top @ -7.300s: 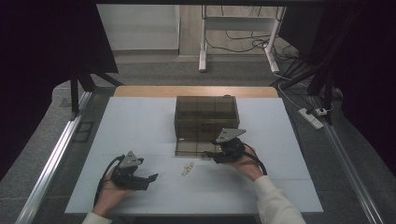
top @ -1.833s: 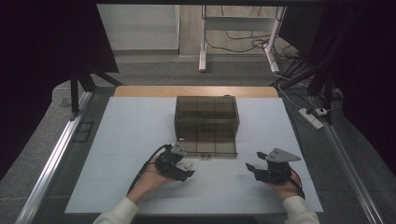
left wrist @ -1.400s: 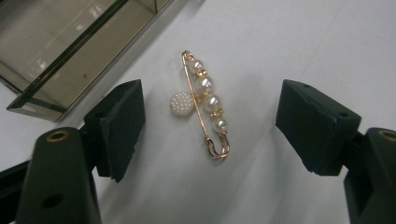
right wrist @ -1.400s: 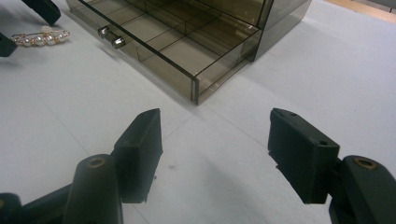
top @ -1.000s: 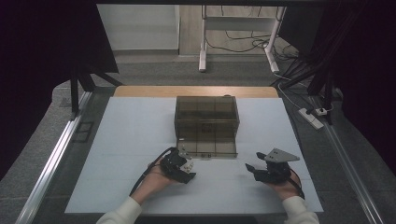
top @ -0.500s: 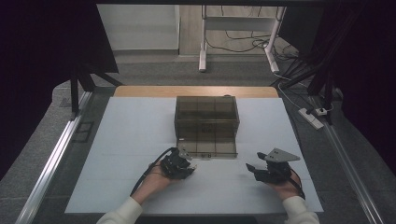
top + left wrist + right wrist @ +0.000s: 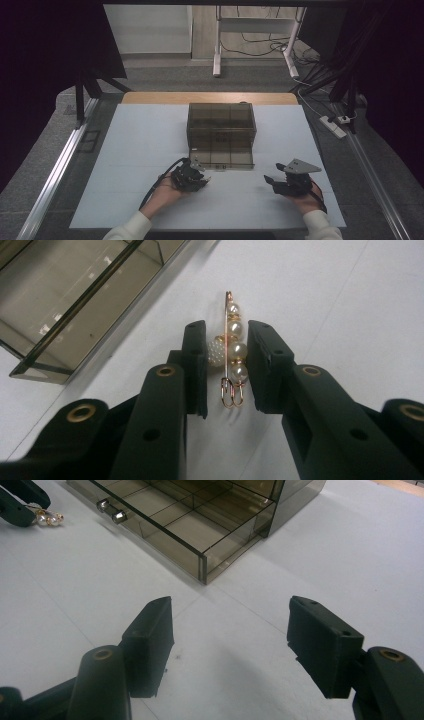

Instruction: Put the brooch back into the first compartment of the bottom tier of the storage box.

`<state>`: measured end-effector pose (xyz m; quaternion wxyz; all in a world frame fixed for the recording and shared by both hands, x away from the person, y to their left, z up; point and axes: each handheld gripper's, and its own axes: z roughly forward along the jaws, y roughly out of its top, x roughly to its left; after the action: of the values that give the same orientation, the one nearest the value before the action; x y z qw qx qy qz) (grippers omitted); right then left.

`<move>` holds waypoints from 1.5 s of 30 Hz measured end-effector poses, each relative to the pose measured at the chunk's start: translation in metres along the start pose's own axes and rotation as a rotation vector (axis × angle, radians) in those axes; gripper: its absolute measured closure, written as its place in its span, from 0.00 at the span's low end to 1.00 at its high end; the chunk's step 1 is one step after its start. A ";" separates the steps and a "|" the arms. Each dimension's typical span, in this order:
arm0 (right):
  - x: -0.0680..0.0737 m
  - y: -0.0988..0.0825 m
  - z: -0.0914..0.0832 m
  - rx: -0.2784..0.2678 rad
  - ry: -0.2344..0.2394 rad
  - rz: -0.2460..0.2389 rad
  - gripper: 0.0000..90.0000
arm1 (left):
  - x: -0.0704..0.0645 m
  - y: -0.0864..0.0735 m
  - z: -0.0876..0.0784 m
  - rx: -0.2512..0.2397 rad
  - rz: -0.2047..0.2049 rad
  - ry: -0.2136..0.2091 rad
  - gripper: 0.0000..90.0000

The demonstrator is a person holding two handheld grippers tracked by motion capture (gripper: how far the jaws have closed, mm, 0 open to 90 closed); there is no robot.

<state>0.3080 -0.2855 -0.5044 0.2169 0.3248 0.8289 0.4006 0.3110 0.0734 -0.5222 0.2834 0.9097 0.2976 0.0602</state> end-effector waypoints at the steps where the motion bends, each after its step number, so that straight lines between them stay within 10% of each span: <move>1: 0.000 0.000 0.000 0.000 0.000 0.000 0.39 | 0.000 0.000 0.000 -0.001 -0.001 -0.002 0.78; 45: -0.007 0.000 -0.003 -0.014 -0.026 0.040 0.31 | 0.016 -0.003 -0.039 -0.174 -0.065 -0.029 0.78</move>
<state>0.3107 -0.2922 -0.5021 0.2217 0.3448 0.8166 0.4064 0.3114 0.1034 -0.4927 0.3674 0.8721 0.3167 0.0635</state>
